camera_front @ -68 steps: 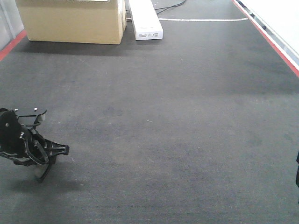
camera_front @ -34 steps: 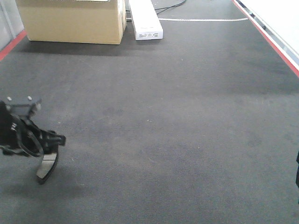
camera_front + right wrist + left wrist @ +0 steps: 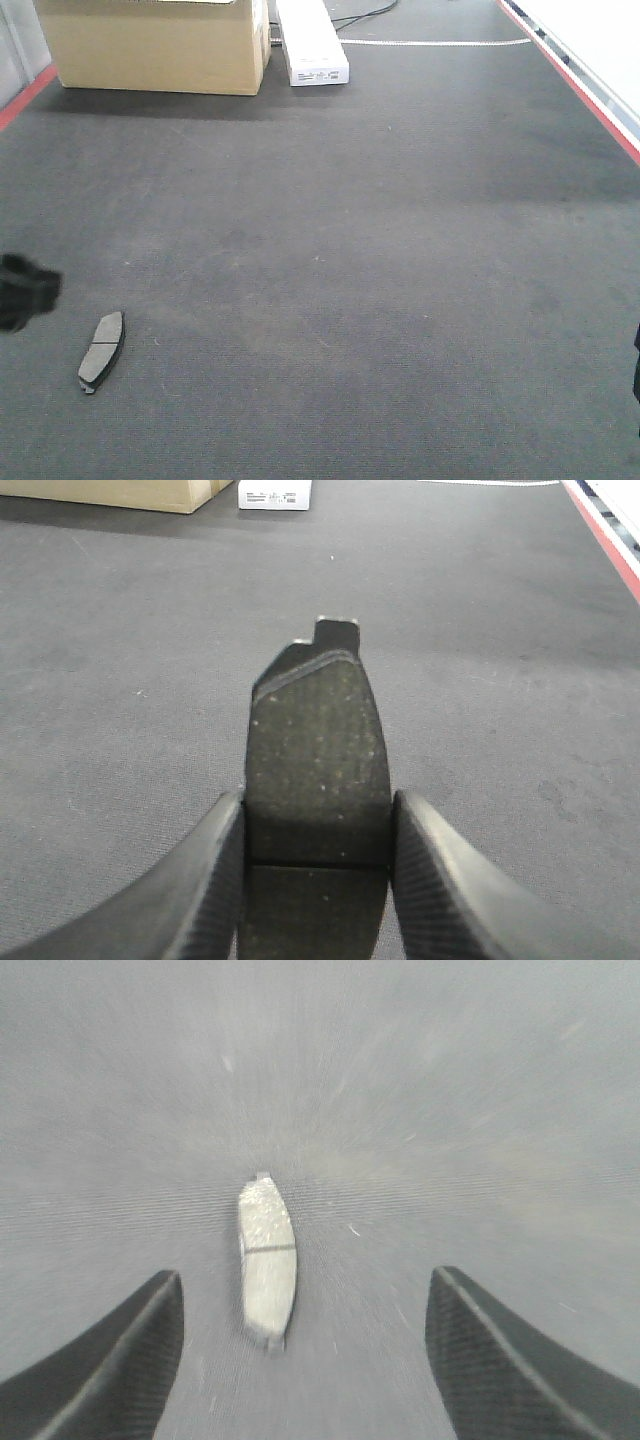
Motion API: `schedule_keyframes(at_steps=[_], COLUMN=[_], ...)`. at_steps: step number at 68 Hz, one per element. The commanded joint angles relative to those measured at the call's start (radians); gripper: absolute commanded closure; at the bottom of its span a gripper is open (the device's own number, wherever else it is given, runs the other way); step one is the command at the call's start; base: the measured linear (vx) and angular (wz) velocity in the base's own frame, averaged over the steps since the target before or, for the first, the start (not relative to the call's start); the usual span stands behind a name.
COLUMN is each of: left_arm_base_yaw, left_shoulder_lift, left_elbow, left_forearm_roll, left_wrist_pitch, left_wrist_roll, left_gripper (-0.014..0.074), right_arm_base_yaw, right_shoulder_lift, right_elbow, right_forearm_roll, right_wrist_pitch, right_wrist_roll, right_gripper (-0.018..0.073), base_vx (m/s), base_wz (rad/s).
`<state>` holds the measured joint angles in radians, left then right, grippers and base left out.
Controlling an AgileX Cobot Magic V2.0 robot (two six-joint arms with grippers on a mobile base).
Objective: Move and align brake pads A on conveyor
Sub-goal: 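Lower the left gripper and release its brake pad onto the belt, then lower the right gripper and release its brake pad beside the first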
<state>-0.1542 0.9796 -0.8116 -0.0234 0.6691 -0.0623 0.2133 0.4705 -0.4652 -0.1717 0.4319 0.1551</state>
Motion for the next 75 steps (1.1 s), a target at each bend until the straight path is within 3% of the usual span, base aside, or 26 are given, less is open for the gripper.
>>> schedule_keyframes(at_steps=[1, 13, 37, 75], left_arm_base_yaw=[-0.006, -0.006, -0.006, -0.006], left_shoulder_lift=[-0.151, -0.397, -0.8, -0.867], left_elbow=[0.047, 0.178, 0.357, 0.402], left_forearm_roll=[-0.004, -0.005, -0.005, -0.006], left_wrist_pitch=[-0.08, -0.104, -0.113, -0.067], left_wrist_roll=[0.008, 0.048, 0.055, 0.051], left_gripper=[0.0094, 0.0094, 0.0094, 0.0094], right_arm_base_yaw=[-0.004, -0.004, -0.004, -0.004], right_shoulder_lift=[0.003, 0.003, 0.003, 0.003], right_elbow=[-0.029, -0.029, -0.029, -0.029], right_forearm_roll=[-0.012, -0.012, -0.012, -0.012], right_wrist_pitch=[-0.1, -0.1, -0.1, -0.102], right_wrist_roll=[-0.005, -0.005, -0.005, -0.005], right_gripper=[0.0566, 0.0566, 0.0566, 0.0566], base_vx=[0.0, 0.0, 0.0, 0.0], base_wz=[0.0, 0.0, 0.0, 0.0])
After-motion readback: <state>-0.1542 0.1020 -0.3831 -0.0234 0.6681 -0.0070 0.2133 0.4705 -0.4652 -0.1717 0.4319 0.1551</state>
